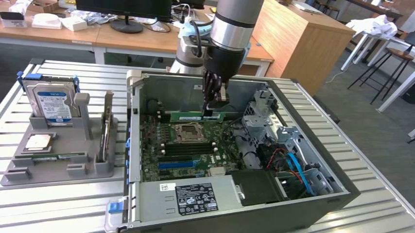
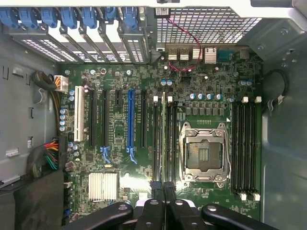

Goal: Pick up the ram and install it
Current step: 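Insert the ram into the slot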

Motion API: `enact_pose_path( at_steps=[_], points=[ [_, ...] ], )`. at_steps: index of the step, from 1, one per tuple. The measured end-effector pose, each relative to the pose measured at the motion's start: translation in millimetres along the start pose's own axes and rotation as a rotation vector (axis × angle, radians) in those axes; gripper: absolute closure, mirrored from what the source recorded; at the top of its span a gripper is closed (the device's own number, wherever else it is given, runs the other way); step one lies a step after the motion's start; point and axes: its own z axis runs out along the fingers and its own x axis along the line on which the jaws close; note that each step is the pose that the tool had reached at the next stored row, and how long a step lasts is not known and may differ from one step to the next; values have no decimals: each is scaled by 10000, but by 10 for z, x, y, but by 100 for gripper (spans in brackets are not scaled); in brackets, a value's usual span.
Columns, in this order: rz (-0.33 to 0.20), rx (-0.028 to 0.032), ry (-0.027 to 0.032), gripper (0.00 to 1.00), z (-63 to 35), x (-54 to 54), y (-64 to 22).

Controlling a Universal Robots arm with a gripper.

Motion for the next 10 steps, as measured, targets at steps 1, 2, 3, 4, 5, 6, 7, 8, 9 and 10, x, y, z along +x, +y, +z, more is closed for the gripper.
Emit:
enact_pose_path(
  at_steps=[1, 2, 3, 4, 5, 6, 7, 8, 9, 10],
  points=[
    [0, 0, 1, 89, 5, 0, 0],
    [0, 0, 0, 89, 11, 0, 0],
    [0, 0, 0, 89, 19, 0, 0],
    [0, -1, 1, 89, 28, -1, -1],
    [1, -1, 2, 89, 38, -1, -1],
    [0, -1, 2, 89, 51, -1, -1],
    [0, 0, 1, 89, 65, -2, -2],
    [0, 0, 0, 89, 81, -2, -2],
    [0, 0, 0, 89, 96, -3, -2],
    [0, 0, 1, 89, 109, -3, -2]
  ],
)
